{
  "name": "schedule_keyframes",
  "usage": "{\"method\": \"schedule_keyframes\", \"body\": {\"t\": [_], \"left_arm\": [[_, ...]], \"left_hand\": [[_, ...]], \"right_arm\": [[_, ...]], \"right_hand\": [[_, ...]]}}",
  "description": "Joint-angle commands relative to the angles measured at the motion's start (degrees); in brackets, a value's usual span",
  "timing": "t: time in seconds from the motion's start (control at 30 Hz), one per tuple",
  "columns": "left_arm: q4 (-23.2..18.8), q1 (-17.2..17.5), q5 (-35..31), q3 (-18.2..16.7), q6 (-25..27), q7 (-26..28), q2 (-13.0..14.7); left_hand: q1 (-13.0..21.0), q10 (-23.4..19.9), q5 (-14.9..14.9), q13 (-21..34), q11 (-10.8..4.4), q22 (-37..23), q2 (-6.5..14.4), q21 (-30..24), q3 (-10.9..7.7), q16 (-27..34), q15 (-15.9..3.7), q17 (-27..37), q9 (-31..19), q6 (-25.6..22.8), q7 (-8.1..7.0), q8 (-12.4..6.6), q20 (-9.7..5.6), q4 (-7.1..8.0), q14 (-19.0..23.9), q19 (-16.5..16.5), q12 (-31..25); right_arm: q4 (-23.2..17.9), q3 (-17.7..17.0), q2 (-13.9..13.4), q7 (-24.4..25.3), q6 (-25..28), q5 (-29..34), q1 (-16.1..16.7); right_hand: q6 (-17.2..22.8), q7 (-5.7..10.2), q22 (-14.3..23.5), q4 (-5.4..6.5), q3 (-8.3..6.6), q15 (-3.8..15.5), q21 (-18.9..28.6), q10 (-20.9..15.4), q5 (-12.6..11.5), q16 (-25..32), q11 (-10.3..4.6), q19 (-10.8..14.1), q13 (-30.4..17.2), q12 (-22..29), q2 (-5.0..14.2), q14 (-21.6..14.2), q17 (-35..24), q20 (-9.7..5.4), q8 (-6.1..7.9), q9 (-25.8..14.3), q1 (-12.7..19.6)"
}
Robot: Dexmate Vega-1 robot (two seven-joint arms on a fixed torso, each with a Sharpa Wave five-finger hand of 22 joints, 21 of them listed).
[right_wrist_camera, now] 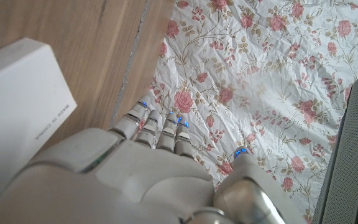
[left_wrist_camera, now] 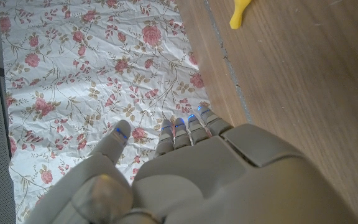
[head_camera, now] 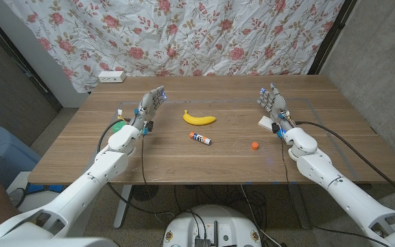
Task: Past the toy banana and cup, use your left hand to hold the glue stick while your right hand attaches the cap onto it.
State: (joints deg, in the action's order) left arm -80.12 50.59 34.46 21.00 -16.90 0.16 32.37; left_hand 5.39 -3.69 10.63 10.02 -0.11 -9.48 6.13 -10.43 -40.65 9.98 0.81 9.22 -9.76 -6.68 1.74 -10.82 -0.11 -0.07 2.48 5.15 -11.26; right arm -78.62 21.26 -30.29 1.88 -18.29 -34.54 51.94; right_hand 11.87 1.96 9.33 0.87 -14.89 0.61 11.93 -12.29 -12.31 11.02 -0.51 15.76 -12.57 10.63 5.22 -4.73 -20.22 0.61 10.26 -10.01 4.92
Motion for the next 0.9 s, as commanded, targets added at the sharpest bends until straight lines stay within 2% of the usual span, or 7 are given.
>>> {"method": "schedule_keyframes", "body": {"t": [0.03, 0.27, 0.43, 0.53, 0.6, 0.7, 0.9], "left_arm": [[-4.8, 1.1, -2.6, 0.1, 2.3, 1.7, 2.9], [-8.2, 0.7, -4.8, 0.8, 5.7, 1.4, 5.9], [-10.4, 1.2, -7.5, 1.0, 6.2, 2.9, 7.3], [-11.7, 1.6, -9.4, 1.2, 6.4, 4.0, 7.9], [-12.5, 1.7, -10.4, 1.4, 6.5, 3.9, 8.7], [-14.5, 1.8, -11.5, 1.5, 8.1, 3.7, 10.3], [-18.6, 2.5, -15.0, 1.1, 10.5, 3.5, 14.3]], "left_hand": [[1.3, -1.5, -0.2, 0.2, -0.49, -0.1, 2.0, -0.4, -0.26, 0.5, -0.60, 0.2, -0.3, -1.4, -0.41, -0.41, -0.49, -1.36, 1.1, 0.7, -0.5], [1.8, -1.9, -0.3, 0.2, -0.79, -0.1, 1.9, -0.4, -0.37, 0.4, -0.95, 0.2, -0.3, -1.9, -0.79, -0.38, -0.71, -2.38, 1.5, 0.8, -0.5], [2.6, -2.7, -0.4, 0.1, -1.60, -0.1, 1.7, -0.4, -0.49, 0.5, -1.60, 0.2, -0.3, -3.3, -1.53, -0.60, -0.82, -3.99, 2.3, 1.0, -0.6], [3.3, -4.7, -0.5, 0.2, -1.92, -0.1, 2.0, -0.6, -0.57, 0.7, -2.25, 0.2, -0.3, -4.8, -1.68, -0.72, -1.03, -5.42, 3.8, 2.0, -1.0], [3.5, -5.0, -0.5, 0.2, -1.94, -0.1, 2.1, -0.7, -0.58, 0.8, -2.30, 0.2, -0.3, -5.2, -1.71, -0.74, -1.11, -5.73, 4.2, 2.2, -1.0], [4.0, -5.9, -0.5, 0.2, -2.13, -0.1, 2.4, -0.7, -0.76, 0.7, -2.35, 0.2, -0.3, -6.3, -2.01, -0.87, -1.25, -6.45, 4.8, 2.6, -1.1], [4.9, -7.1, -0.7, 0.2, -3.49, -0.1, 2.0, -0.7, -0.77, 0.6, -3.37, 0.2, -0.3, -7.6, -2.80, -0.89, -1.68, -7.97, 5.4, 3.2, -1.1]], "right_arm": [[-1.7, -0.6, -0.6, 1.8, -0.5, 0.8, 1.6], [-1.6, -0.8, -0.3, 1.4, -1.9, 0.7, 2.3], [-1.3, -1.0, -0.1, 1.0, -2.8, 0.4, 2.5], [-0.7, -1.3, 0.2, 0.4, -3.7, -0.2, 2.6], [-1.0, -1.5, -0.1, 0.4, -3.7, -0.1, 2.8], [-1.5, -1.7, -0.5, 0.2, -3.6, -0.3, 3.1], [-0.8, -1.7, -0.7, -0.7, -3.9, -0.4, 2.8]], "right_hand": [[0.8, -0.10, 0.2, -0.15, -0.36, 0.44, -0.3, -0.7, -0.4, 0.3, 0.10, 0.3, 0.0, 0.3, 0.53, -0.6, 0.1, -0.41, 0.42, -0.2, -0.2], [0.8, -0.08, 0.2, -0.21, -0.48, 0.51, -0.4, -0.7, -0.5, 0.3, 0.08, 0.3, 0.1, 0.3, 0.59, -0.7, 0.3, -0.54, 0.45, -0.1, -0.2], [0.9, -0.10, 0.2, -0.29, -0.61, 0.61, -0.5, -0.7, -0.6, 0.3, 0.09, 0.3, 0.3, 0.3, 0.63, -0.7, 0.5, -0.62, 0.46, -0.1, -0.1], [1.1, -0.26, 0.2, -0.23, -0.67, 0.74, -0.6, -0.8, -0.6, 0.4, 0.23, 0.4, 0.4, 0.4, 0.72, -0.9, 0.7, -0.98, 0.55, -0.1, -0.2], [1.1, -0.35, 0.2, -0.17, -0.68, 0.83, -0.6, -0.8, -0.7, 0.5, 0.23, 0.4, 0.5, 0.4, 0.76, -1.2, 0.8, -1.15, 0.54, -0.1, -0.3], [1.2, -0.51, 0.2, -0.13, -0.70, 0.89, -0.7, -0.9, -0.7, 0.5, 0.17, 0.4, 0.5, 0.4, 0.78, -1.1, 0.8, -1.31, 0.57, -0.1, -0.4], [1.3, -0.58, 0.2, -0.09, -0.75, 1.02, -0.8, -0.8, -0.7, 0.4, 0.13, 0.3, 0.6, 0.4, 0.83, -1.0, 1.0, -1.51, 0.57, -0.1, -0.4]]}}
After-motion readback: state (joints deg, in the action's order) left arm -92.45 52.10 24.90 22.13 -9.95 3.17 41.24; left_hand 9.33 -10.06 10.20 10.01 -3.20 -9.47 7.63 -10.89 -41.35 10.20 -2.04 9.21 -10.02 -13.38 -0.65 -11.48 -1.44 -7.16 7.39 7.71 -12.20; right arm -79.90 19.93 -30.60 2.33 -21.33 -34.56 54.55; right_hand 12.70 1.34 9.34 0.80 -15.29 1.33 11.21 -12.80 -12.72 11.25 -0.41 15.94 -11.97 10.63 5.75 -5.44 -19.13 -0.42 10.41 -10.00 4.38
